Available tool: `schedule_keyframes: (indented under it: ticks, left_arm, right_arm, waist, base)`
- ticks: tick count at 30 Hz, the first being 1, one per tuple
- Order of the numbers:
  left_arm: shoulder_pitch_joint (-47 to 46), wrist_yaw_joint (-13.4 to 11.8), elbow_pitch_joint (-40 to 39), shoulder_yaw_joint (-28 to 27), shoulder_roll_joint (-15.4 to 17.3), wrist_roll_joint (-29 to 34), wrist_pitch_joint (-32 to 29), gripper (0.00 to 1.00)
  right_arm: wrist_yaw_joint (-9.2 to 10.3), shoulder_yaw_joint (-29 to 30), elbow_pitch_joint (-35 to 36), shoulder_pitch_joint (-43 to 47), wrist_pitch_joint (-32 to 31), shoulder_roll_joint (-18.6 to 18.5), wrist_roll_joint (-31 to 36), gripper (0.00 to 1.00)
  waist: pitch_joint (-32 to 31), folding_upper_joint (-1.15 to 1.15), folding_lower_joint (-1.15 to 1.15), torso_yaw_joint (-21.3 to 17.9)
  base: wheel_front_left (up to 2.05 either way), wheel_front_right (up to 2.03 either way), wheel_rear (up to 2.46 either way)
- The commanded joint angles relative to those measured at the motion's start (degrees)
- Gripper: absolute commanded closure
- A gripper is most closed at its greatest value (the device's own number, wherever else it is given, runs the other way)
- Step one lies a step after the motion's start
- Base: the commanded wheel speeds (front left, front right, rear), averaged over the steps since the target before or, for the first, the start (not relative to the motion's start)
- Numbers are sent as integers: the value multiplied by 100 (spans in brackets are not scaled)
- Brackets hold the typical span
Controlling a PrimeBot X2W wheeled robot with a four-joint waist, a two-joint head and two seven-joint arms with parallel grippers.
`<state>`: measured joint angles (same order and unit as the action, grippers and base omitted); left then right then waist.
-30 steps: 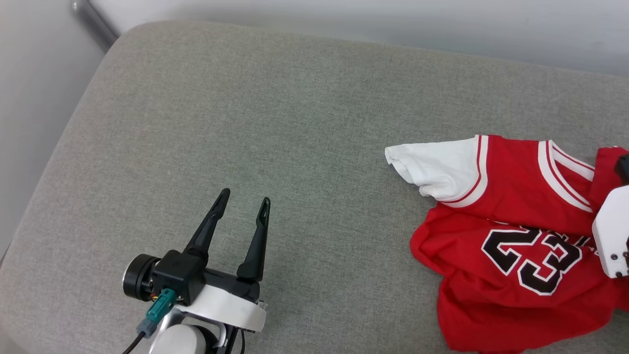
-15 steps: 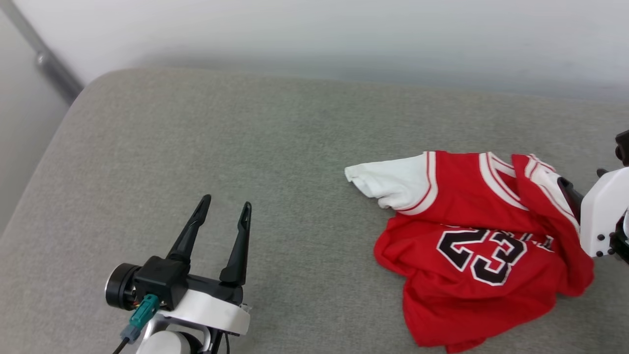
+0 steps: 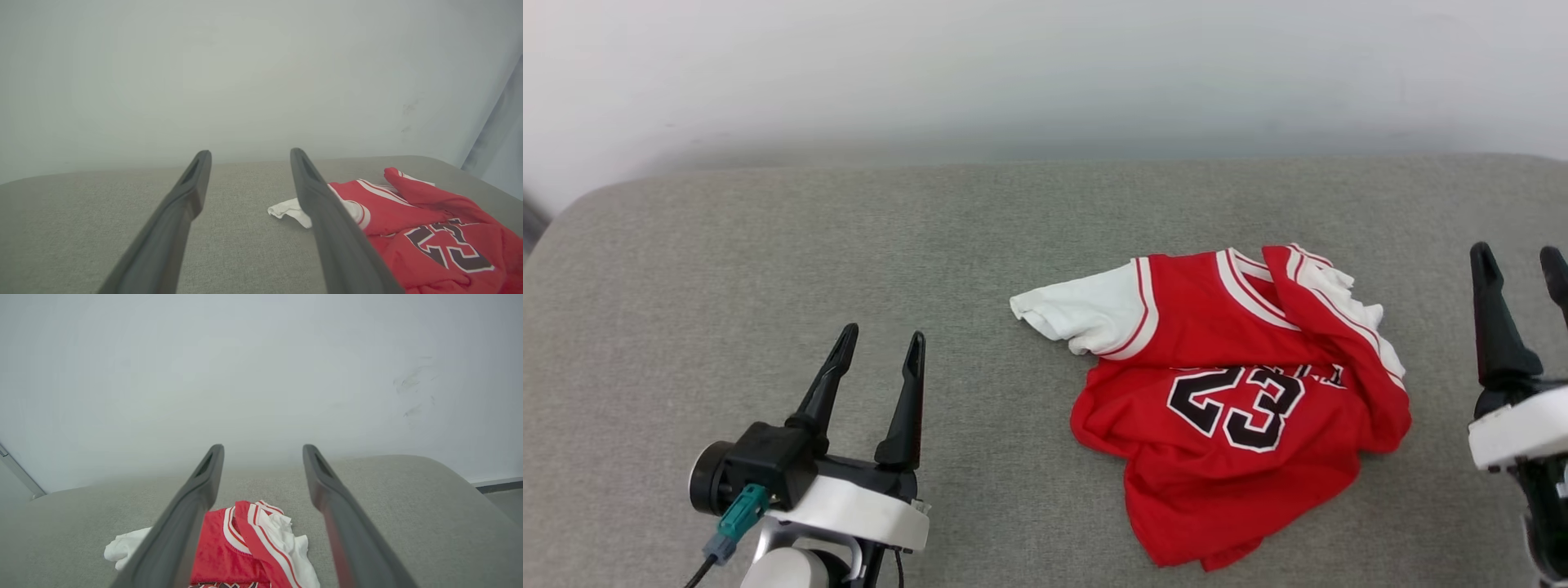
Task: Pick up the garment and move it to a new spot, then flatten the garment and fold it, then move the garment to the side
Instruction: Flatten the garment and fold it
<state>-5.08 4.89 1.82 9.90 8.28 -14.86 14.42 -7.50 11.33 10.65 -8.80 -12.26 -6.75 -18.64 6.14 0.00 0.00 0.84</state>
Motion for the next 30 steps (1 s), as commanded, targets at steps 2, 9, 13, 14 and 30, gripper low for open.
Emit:
schedule_keyframes:
  ticks: [2, 9, 13, 14, 30]
  left_arm:
    - [-108, 40, -12, 17, 56, -64, -86, 0]
    - [-631, 223, -74, 343, 318, -783, -1117, 0]
    - [-1342, 246, -100, 580, 741, -1122, -1985, 0]
    - [-1556, 251, -101, 628, 874, -1187, -2203, 0]
    - [-4459, 259, 899, 2465, 2473, -3033, -6481, 0]
  right_arm:
    - [1, 43, 68, 160, 260, 155, -91, 0]
    - [1, 92, 38, 336, 849, 329, -128, 0]
    - [2, 188, -36, 201, 964, 353, -93, 0]
    - [2, 221, -66, 168, 988, 359, -63, 0]
    - [1, 15, -600, -152, 1506, 392, -272, 0]
  waist:
    - [68, 0, 0, -108]
    - [331, 0, 0, -375]
    - [562, 0, 0, -552]
    - [622, 0, 0, -602]
    - [1543, 0, 0, -1238]
  base:
    - [0, 0, 0]
    - [0, 0, 0]
    - [0, 0, 0]
    - [0, 0, 0]
    - [0, 0, 0]
